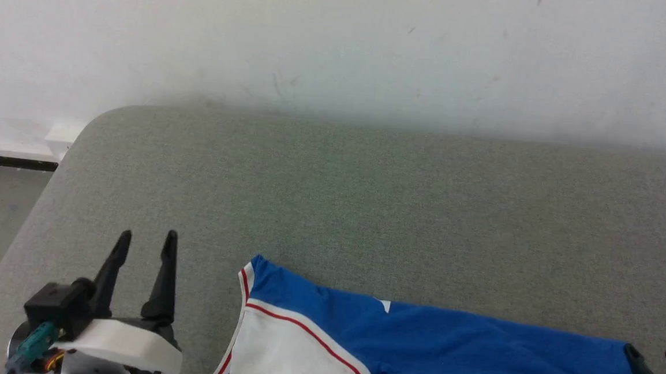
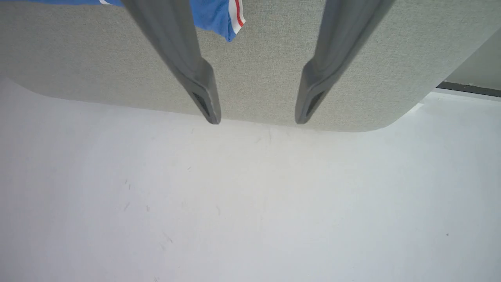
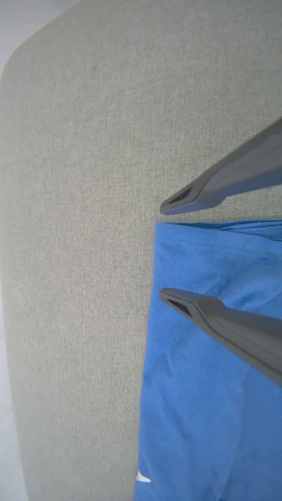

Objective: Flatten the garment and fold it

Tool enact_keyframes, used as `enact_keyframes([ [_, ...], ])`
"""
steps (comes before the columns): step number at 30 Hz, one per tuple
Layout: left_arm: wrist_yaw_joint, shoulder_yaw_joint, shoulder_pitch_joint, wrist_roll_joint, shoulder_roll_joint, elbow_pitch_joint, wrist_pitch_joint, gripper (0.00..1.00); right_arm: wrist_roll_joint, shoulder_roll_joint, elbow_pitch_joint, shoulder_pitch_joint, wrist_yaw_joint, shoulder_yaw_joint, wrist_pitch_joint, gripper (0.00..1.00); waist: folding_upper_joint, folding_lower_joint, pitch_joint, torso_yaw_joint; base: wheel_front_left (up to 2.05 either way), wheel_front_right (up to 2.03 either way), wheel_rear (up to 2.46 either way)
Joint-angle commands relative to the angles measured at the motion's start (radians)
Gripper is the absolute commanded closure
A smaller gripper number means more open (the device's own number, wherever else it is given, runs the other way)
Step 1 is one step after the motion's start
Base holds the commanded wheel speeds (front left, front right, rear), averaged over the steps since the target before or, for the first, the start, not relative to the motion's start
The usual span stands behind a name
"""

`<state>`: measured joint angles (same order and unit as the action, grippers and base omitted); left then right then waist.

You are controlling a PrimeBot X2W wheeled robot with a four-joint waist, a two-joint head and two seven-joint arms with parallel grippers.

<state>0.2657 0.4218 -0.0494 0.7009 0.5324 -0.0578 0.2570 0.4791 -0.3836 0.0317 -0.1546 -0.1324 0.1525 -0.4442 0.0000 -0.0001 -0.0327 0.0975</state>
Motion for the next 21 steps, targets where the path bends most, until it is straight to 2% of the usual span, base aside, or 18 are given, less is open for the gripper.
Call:
enact_keyframes([
  [1,0.000,-0.062,0.050,-0.047,-0.042,-0.014,0.004,0.00,-0.034,0.051,0.004,-0.011,0.002,0.044,-0.004,0.00,0.0000,0.0001,0.004,0.004,0.00,0.00,0.00],
  [3,-0.015,-0.144,0.097,-0.116,-0.094,-0.029,0.004,0.00,-0.090,0.113,0.010,-0.020,0.002,0.098,-0.010,0.00,0.0000,0.0001,0.007,0.007,0.00,0.00,0.00],
  [6,-0.046,-0.217,0.146,-0.225,-0.149,-0.041,0.005,0.00,-0.155,0.189,0.020,-0.030,0.002,0.151,-0.031,0.00,0.0000,0.0001,0.013,0.011,0.00,0.00,0.00],
  [9,-0.075,-0.241,0.184,-0.347,-0.172,-0.042,0.005,0.00,-0.183,0.252,0.038,-0.031,0.002,0.201,-0.051,0.00,0.0000,0.0001,0.018,0.015,0.00,0.00,0.00],
  [14,-0.108,-0.260,0.218,-0.468,-0.222,-0.061,0.005,0.00,-0.212,0.282,0.077,-0.033,0.002,0.243,-0.060,0.00,0.0000,0.0001,0.035,0.027,0.00,0.00,0.00],
  [21,-0.161,-0.292,0.221,-0.526,-0.298,-0.061,0.005,0.00,-0.201,0.289,0.163,-0.021,0.002,0.250,-0.049,0.00,0.0000,0.0001,0.067,0.051,0.00,0.00,0.00],
])
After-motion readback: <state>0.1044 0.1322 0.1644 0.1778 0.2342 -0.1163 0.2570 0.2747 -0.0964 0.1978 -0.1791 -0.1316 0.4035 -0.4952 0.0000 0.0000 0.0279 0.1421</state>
